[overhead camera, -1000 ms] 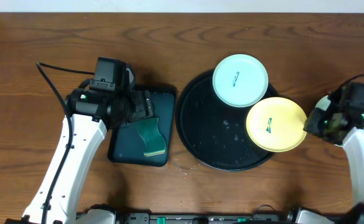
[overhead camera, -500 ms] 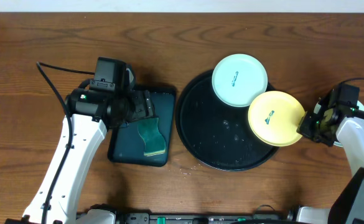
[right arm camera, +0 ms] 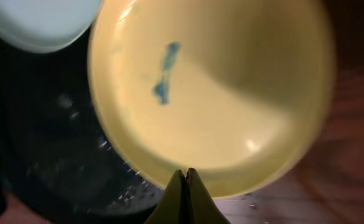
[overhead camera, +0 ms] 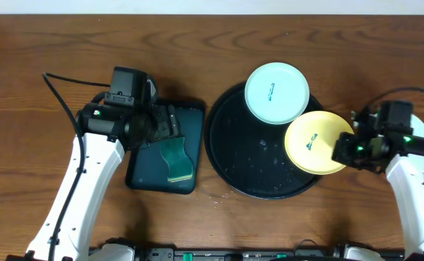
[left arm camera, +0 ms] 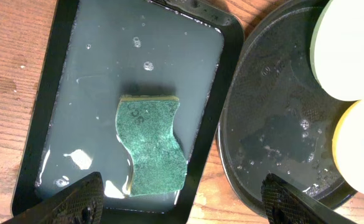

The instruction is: Clean dirty plates on tray and stack at the side

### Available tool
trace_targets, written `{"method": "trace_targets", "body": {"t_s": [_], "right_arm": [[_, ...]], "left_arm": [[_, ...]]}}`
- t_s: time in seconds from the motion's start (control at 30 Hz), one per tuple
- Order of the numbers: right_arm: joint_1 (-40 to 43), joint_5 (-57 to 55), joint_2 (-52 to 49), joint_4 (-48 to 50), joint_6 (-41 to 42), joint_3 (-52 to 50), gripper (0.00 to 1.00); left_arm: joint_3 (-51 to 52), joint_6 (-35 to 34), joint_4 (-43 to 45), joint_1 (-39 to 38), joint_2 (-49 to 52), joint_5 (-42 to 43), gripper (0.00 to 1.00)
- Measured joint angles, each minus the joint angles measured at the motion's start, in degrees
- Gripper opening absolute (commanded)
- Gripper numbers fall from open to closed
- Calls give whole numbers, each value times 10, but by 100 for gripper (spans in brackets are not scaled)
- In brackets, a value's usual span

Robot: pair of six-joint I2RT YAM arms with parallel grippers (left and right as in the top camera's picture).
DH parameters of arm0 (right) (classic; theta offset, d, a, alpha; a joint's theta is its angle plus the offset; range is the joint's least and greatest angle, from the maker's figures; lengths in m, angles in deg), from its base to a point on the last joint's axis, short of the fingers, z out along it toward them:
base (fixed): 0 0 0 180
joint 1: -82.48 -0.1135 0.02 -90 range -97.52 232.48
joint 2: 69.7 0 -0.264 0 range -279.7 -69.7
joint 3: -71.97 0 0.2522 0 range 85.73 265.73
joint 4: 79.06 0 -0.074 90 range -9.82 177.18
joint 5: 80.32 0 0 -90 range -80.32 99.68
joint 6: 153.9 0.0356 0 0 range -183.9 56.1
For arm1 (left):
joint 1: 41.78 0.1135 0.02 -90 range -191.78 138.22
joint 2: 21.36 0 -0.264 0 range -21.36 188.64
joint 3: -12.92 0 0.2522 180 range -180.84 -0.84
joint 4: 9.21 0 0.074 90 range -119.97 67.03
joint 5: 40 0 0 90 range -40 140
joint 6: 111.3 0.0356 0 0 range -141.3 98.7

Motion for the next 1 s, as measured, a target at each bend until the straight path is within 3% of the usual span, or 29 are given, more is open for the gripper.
{"method": "trace_targets", "body": {"t_s": [0.07,0.1,0.3,0.57,0.7,0.8,1.0], "right_arm": [[-22,-19,0,5,4,-2,31],[-27,-45,0,14,14,-3,37],[-10,-192,-1,111,39,-5,38],[5,-218,-47,147,28,-5,41],[5,-210,-101,138,19,-5,30],[5,-208,-134,132,17,-5,3],[7,-198,-141,111,29,-5,1]], "left_arm": [[0,0,0,0,0,0,81],[0,0,0,0,0,0,81],[0,0,0,0,0,0,81],[0,0,0,0,0,0,82],[0,0,0,0,0,0,82],[0,0,0,0,0,0,82],[0,0,0,0,0,0,82]]}}
